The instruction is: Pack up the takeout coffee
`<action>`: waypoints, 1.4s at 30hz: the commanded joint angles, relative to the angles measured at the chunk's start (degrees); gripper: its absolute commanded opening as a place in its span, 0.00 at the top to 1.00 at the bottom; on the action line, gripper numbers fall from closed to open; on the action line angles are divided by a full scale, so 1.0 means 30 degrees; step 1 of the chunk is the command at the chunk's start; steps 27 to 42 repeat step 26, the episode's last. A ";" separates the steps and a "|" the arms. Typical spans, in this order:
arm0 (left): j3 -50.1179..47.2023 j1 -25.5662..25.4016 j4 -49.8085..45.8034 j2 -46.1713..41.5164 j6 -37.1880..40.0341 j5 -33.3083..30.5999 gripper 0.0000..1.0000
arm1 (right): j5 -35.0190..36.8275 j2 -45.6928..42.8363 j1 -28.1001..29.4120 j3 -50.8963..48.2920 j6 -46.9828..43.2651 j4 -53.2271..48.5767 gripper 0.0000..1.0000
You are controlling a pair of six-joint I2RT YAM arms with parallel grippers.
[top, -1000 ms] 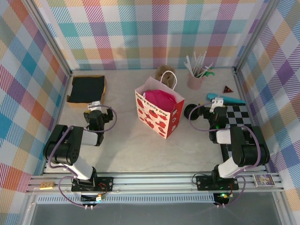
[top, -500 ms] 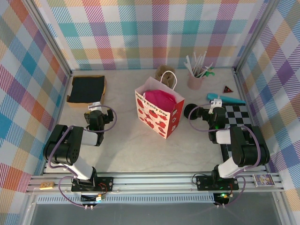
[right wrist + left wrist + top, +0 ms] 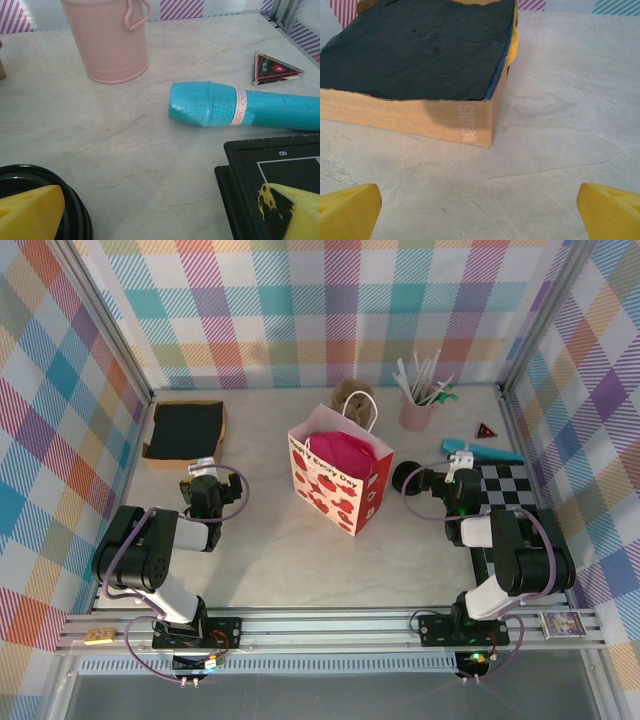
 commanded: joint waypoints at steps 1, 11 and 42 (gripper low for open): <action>-0.0015 0.0117 0.0262 -0.0406 -0.0264 0.0298 0.00 | -0.0255 -0.0277 0.0091 -0.0066 0.0213 0.0201 0.00; -0.0015 0.0103 0.0251 -0.0405 -0.0252 0.0286 0.00 | -0.0275 -0.0267 0.0081 -0.0066 0.0213 0.0207 0.00; 0.0066 0.0106 0.0160 -0.0376 -0.0246 0.0369 0.00 | -0.0268 -0.0250 0.0095 -0.0081 0.0213 0.0207 0.01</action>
